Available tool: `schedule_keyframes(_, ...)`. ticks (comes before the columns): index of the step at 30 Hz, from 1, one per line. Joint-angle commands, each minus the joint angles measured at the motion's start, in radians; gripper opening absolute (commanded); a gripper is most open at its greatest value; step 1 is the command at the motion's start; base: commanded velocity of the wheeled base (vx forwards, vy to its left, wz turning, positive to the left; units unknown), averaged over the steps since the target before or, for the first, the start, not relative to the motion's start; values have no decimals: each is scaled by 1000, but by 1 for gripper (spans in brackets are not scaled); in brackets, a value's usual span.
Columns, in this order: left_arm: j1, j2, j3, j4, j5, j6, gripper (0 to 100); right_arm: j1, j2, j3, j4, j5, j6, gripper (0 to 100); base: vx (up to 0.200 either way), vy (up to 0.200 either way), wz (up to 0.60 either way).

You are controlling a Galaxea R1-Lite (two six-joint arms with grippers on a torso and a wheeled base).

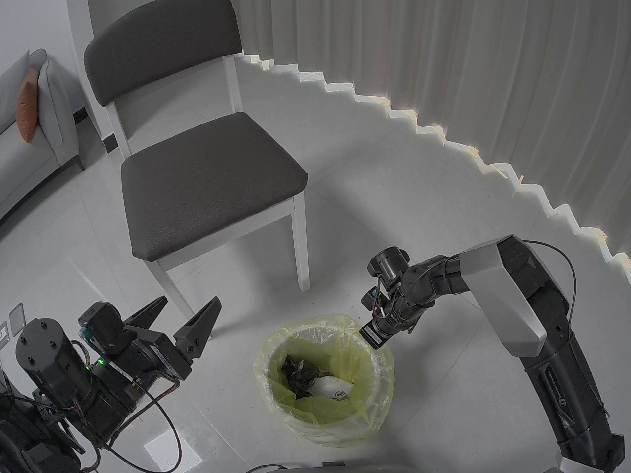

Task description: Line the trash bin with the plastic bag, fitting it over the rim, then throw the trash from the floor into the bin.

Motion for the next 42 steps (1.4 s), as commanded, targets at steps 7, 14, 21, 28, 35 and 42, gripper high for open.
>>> schedule_keyframes(7,2,0,18,-18,1,-1,100,16,-15,6,-7,-49,11,100,0,0,0)
schedule_keyframes(14,0,11,18,-18,1,-13,100,21,-90,25,-12,-67,40,100,0,0,0)
schedule_keyframes(21,0,48,18,-18,-1,-22,100,-7,-283,128,-35,-69,47,100,0,0,0)
schedule_keyframes(28,-5,91,18,-18,4,-48,100,-10,-480,341,-176,-69,53,100,0,0,0)
schedule_keyframes(35,8,161,-18,-18,-10,-33,100,-21,-717,488,-285,-67,53,100,0,0,0)
schedule_keyframes(42,167,356,-239,21,-124,171,100,-28,-918,643,-311,-64,52,100,0,0,0)
